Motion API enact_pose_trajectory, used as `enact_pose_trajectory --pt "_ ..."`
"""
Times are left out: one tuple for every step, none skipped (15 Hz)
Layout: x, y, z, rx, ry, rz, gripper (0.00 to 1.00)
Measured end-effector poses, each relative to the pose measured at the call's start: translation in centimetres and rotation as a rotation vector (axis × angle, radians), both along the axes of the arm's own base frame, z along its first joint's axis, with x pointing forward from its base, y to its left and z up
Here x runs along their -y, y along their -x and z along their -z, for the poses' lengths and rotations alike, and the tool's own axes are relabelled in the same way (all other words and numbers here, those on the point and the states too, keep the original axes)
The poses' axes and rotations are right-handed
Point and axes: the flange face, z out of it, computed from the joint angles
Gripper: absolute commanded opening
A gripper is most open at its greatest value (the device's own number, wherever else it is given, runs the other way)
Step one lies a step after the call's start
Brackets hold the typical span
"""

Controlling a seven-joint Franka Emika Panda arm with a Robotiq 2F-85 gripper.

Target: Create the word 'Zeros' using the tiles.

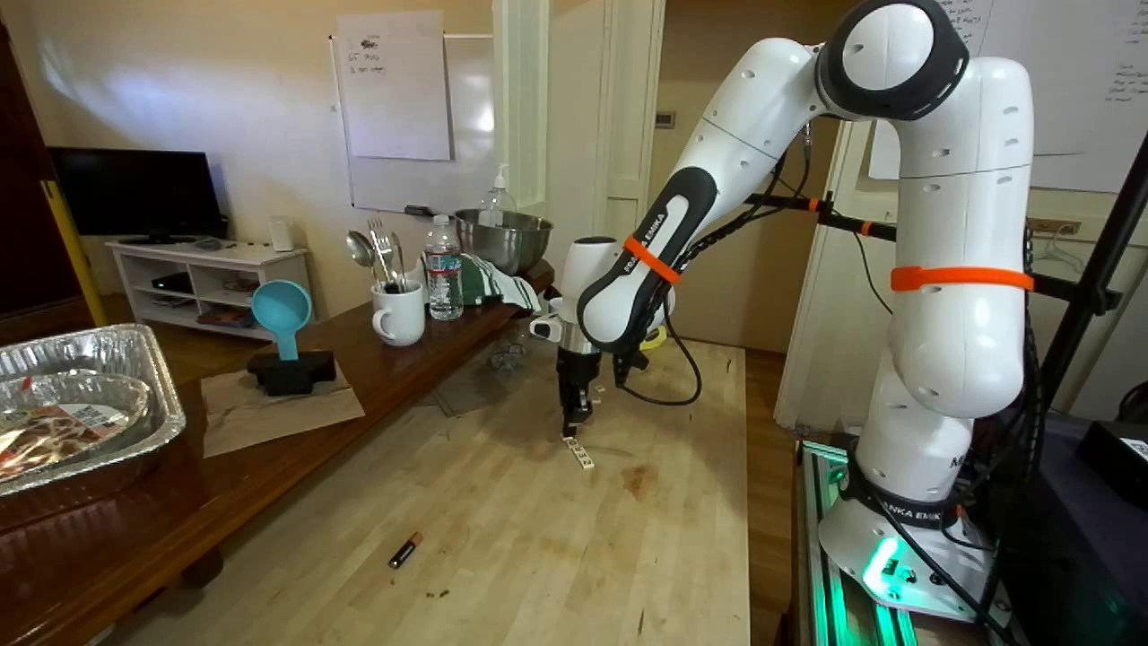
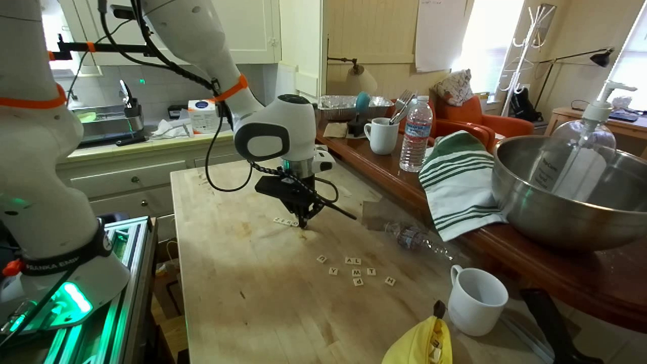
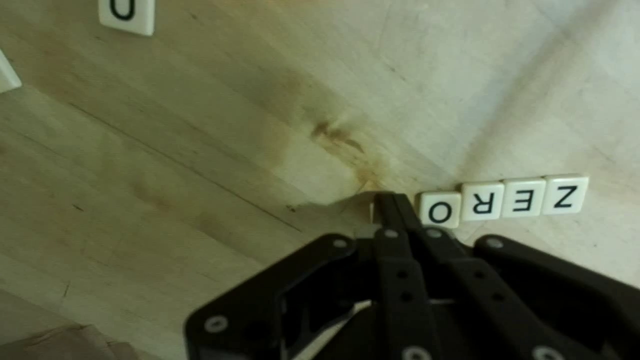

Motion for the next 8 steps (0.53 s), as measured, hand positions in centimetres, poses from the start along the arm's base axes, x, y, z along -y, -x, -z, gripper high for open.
enact_pose_trajectory --pt "0.00 0.01 0.00 0.000 0.000 0.001 0.00" --pt "0.00 0.03 0.00 0.000 0.000 0.001 0.00" --pt "0.00 0.05 0.01 -0.001 0.000 0.003 0.00" --pt "0.00 0.10 0.01 -0.001 0.000 0.004 0.00" --pt "0.00 0.16 0.01 -0.002 0.000 0.005 0.00" --pt "-0.01 0.26 0.01 -0.003 0.000 0.007 0.00" --pt "-0.01 0.37 0.00 -0.004 0.000 0.008 0.00" --pt "-0.01 0.46 0.00 -0.005 0.000 0.010 0.00"
